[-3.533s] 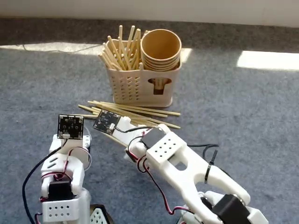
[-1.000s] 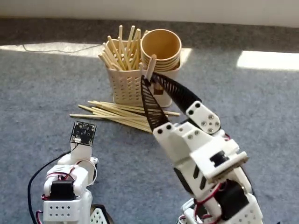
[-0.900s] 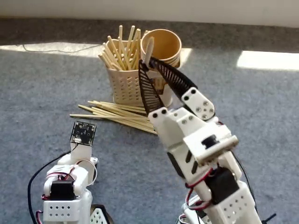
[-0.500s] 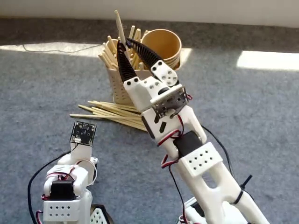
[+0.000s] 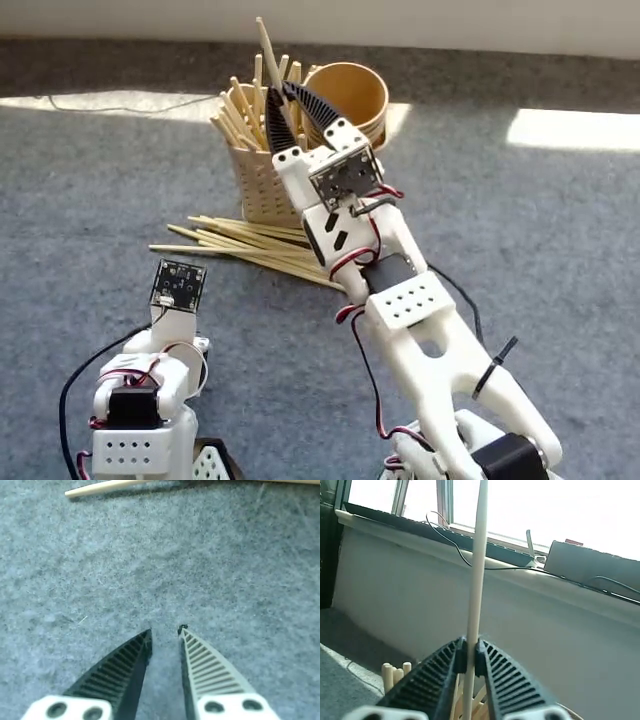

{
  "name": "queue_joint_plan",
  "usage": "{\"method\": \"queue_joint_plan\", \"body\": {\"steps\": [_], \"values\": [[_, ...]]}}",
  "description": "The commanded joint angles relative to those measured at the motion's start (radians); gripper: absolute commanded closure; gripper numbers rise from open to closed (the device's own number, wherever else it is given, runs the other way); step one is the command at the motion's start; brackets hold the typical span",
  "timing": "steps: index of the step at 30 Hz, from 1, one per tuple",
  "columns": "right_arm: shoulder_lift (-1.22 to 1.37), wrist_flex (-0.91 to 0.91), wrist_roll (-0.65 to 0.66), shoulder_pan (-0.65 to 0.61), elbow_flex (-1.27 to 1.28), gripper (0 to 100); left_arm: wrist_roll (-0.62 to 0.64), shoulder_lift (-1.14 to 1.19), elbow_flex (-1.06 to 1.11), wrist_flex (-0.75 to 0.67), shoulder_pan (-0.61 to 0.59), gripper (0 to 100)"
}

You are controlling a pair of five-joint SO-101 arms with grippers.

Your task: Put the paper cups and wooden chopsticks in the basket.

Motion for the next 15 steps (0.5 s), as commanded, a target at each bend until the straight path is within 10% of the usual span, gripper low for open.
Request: {"method": "queue_joint_plan", "body": {"steps": [1, 15], "values": [[-0.008, -0.019, -0.011, 0.013, -0.051, 99.2, -0.006, -0.007, 0.019, 0.003, 0.015, 90], [-0.012, 0.36, -0.273, 0.007, -0.061, 82.0, -0.006, -0.007, 0.019, 0.003, 0.015, 90]]}}
